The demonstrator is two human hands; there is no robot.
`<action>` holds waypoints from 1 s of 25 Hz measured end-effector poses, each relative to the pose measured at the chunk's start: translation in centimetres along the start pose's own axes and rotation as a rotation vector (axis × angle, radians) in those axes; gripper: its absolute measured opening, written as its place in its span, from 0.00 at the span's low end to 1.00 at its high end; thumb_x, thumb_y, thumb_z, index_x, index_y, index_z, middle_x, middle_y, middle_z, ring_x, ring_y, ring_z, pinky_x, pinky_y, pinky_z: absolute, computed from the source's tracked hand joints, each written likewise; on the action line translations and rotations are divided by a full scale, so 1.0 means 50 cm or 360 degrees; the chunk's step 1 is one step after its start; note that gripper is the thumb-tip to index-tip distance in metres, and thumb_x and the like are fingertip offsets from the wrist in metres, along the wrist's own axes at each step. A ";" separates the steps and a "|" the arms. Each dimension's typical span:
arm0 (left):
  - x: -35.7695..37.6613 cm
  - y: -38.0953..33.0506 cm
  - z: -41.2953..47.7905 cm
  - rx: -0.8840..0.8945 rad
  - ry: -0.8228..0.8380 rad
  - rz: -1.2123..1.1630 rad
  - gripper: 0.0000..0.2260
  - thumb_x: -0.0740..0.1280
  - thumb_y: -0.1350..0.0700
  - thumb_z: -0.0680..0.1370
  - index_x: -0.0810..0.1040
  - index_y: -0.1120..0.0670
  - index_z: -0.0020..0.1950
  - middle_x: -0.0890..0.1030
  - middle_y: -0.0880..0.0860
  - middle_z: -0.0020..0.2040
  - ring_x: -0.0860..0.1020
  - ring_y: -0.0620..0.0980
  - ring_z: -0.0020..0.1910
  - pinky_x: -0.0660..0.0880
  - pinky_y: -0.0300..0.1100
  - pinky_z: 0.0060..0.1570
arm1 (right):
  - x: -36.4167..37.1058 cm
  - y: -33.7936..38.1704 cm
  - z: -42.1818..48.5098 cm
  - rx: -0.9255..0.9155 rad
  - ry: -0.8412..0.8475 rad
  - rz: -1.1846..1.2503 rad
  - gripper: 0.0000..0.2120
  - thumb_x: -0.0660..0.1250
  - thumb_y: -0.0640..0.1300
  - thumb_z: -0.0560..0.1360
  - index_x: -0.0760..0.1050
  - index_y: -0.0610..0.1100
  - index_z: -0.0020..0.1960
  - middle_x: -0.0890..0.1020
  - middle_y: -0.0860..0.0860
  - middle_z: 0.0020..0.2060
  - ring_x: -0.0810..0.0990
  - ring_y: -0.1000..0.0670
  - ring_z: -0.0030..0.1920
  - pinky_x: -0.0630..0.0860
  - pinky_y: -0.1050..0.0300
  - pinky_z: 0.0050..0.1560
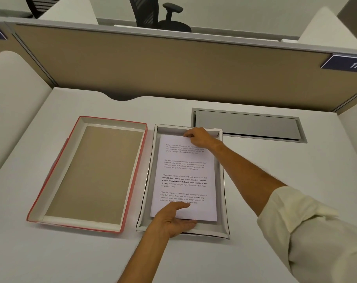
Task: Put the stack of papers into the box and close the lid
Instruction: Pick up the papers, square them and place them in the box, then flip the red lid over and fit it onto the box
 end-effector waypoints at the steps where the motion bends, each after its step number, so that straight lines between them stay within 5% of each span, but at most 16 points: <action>1: -0.001 -0.001 -0.001 0.0005 0.0013 0.0000 0.17 0.70 0.73 0.71 0.74 0.56 0.53 0.76 0.67 0.57 0.76 0.72 0.59 0.74 0.67 0.60 | 0.000 0.002 0.000 -0.0011 0.0013 -0.0015 0.16 0.57 0.33 0.79 0.79 0.39 0.61 0.81 0.42 0.59 0.79 0.42 0.59 0.75 0.50 0.63; 9: -0.016 -0.023 -0.050 0.0173 0.0092 0.0524 0.16 0.73 0.70 0.71 0.77 0.62 0.57 0.80 0.68 0.59 0.79 0.68 0.58 0.77 0.58 0.61 | -0.013 0.034 -0.014 -0.0113 -0.0008 -0.0132 0.20 0.58 0.29 0.76 0.76 0.40 0.65 0.80 0.42 0.61 0.78 0.42 0.61 0.75 0.49 0.64; 13: -0.025 -0.155 -0.118 0.0795 0.0057 0.1040 0.12 0.73 0.65 0.73 0.78 0.65 0.55 0.83 0.62 0.56 0.82 0.57 0.55 0.80 0.43 0.51 | -0.018 0.054 -0.028 -0.0079 -0.0116 0.0172 0.24 0.58 0.27 0.75 0.72 0.40 0.69 0.76 0.43 0.66 0.75 0.44 0.67 0.71 0.51 0.69; 18: -0.058 -0.415 -0.233 0.1791 -0.0425 0.1481 0.19 0.71 0.61 0.76 0.75 0.53 0.66 0.79 0.50 0.63 0.77 0.48 0.62 0.74 0.44 0.63 | 0.040 0.134 -0.079 -0.0028 -0.0244 0.0880 0.26 0.65 0.30 0.75 0.68 0.39 0.72 0.75 0.43 0.67 0.75 0.45 0.67 0.70 0.52 0.70; 25: -0.240 -0.638 -0.281 0.2163 -0.1028 0.1571 0.23 0.71 0.65 0.75 0.72 0.53 0.69 0.76 0.56 0.68 0.76 0.59 0.66 0.74 0.52 0.62 | 0.212 0.267 -0.154 0.0132 -0.0131 0.1632 0.32 0.72 0.34 0.72 0.64 0.41 0.73 0.72 0.45 0.70 0.70 0.47 0.70 0.67 0.56 0.71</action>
Point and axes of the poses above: each hand's wrist, its own z-axis towards the middle knuckle, its own x-axis out of the palm, y = z × x, the point moved 10 cm from there along z, towards the middle knuckle
